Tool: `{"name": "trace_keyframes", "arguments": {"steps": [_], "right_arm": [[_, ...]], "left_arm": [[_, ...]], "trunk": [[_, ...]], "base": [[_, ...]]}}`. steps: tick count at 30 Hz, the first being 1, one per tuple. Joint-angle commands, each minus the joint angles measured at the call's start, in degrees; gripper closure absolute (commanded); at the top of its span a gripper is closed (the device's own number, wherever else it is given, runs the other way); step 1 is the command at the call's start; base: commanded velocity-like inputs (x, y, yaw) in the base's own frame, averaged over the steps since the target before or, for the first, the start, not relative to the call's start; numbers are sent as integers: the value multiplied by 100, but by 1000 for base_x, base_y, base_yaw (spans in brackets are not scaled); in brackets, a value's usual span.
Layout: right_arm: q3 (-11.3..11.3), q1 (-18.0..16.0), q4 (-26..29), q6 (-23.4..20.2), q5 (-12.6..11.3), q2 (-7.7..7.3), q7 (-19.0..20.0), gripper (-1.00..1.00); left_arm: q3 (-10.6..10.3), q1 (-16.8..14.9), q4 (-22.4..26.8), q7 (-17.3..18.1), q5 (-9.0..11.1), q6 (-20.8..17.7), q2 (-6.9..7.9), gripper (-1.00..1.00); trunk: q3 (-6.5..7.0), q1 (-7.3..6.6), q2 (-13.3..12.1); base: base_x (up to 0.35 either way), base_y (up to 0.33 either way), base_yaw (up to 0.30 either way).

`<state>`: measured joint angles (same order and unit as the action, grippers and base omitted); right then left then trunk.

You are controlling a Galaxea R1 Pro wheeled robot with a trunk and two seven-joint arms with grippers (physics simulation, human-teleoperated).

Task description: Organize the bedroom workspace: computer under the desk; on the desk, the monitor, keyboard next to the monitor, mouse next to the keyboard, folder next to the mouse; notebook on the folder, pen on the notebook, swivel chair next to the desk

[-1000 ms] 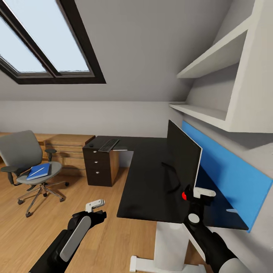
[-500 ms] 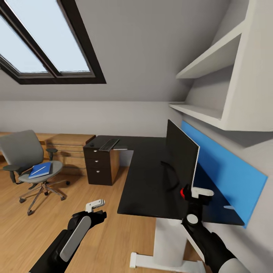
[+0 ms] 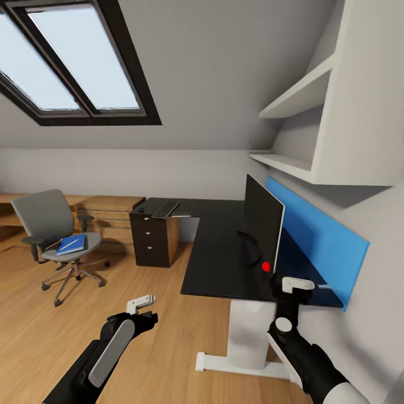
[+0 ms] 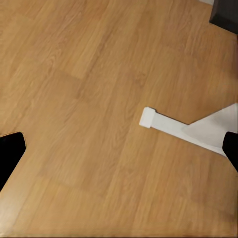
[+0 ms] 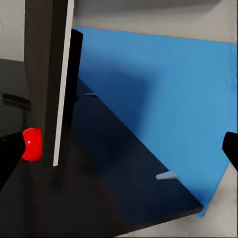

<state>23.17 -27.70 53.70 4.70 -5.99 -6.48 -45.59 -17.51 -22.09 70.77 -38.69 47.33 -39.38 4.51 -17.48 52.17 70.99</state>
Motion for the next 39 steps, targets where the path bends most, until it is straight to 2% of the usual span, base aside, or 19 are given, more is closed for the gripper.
{"name": "trace_keyframes", "arguments": {"steps": [1, 12, 14, 16, 17, 18, 19, 20, 22, 24, 27, 28, 29, 30, 31, 34, 36, 37, 39], "right_arm": [[30, -8, 0, 49, -60, -7, -29, -100], [13, -8, -16, 49, -92, -10, -46, -100], [22, 72, -320, 166, -128, -3, -29, -100], [39, 167, -852, 561, -142, 85, 67, -100], [42, 299, -1444, 999, -140, 346, 164, -100], [43, 336, -1494, 1027, -140, 378, 171, -100], [48, 515, -1612, 1098, -136, 528, 188, -100], [48, 603, -1654, 1116, -137, 612, 192, -100], [50, 717, -1804, 1145, -139, 779, 206, -100], [53, 779, -2169, 1254, -139, 997, 243, -100], [55, 797, -2555, 1442, -139, 1137, 372, -100], [47, 806, -3129, 1714, -146, 1224, 804, -100], [40, 808, -3382, 1776, -157, 1239, 1134, -100], [36, 808, -3460, 1789, -169, 1242, 1249, -100], [28, 809, -3589, 1808, -215, 1245, 1472, -100], [14, 809, -3741, 1830, -416, 1241, 1826, -100], [12, 810, -3794, 1922, -590, 1235, 2009, -100], [15, 810, -3814, 2034, -667, 1238, 2091, -100], [26, 810, -3836, 2227, -740, 1246, 2163, -100]], "left_arm": [[-16, -6, 7, -60, 57, 1, 6, -100], [-4, -6, -86, -55, 59, 0, 6, -100], [-20, -6, -195, -54, 58, 2, 1, -100], [-22, -6, -433, -52, 43, 11, 2, -100], [-23, -11, -858, -36, 17, 417, 5, -100], [-29, -12, -901, -33, 18, 522, 5, -100], [-93, 16, -1073, -28, 20, 885, 6, -100], [-182, 66, -1155, -28, 17, 1015, 6, -100], [-460, 215, -1311, -35, 13, 1273, 18, -100], [-765, 364, -1501, -34, 16, 1772, 25, -100], [-1066, 460, -1734, -37, 21, 2258, 25, -100], [-1581, 518, -2454, -49, 30, 3076, 22, -100], [-1747, 529, -2952, -43, 35, 3604, 12, -100], [-1784, 531, -3117, -41, 36, 3789, 4, -100], [-1842, 534, -3436, -36, 37, 4154, -11, -100], [-1921, 537, -4031, 57, 38, 4716, -38, -100], [-1936, 538, -4431, 567, 43, 4912, -41, -100], [-1936, 538, -4620, 998, 51, 4982, -37, -100], [-1934, 539, -4811, 1565, 55, 5043, -33, -100]], "trunk": [[-7, -3, 5], [-7, -3, 5], [-7, -3, 5], [-7, -3, 5], [-7, -3, 5], [-7, -3, 5], [-7, -3, 5], [-7, -3, 5], [28, -47, -75], [64, -91, -155], [118, -157, -276], [136, -179, -316], [154, -201, -356], [172, -223, -396], [190, -245, -436], [244, -311, -556], [280, -355, -636], [298, -377, -677], [316, -399, -717]], "base": [[-335, 76, 0], [-335, 33, 0], [-335, 0, 0], [-335, 0, 0], [-166, 0, 0], [-133, 0, 0], [-54, 0, 0], [-35, 0, 0], [-18, 0, 0], [-6, 0, 0], [-3, 0, 0], [0, 0, 0], [0, 0, 0], [0, 0, 0], [0, 0, 0], [0, 0, 0], [0, 0, 0], [0, 0, 0], [0, 0, 0]]}}
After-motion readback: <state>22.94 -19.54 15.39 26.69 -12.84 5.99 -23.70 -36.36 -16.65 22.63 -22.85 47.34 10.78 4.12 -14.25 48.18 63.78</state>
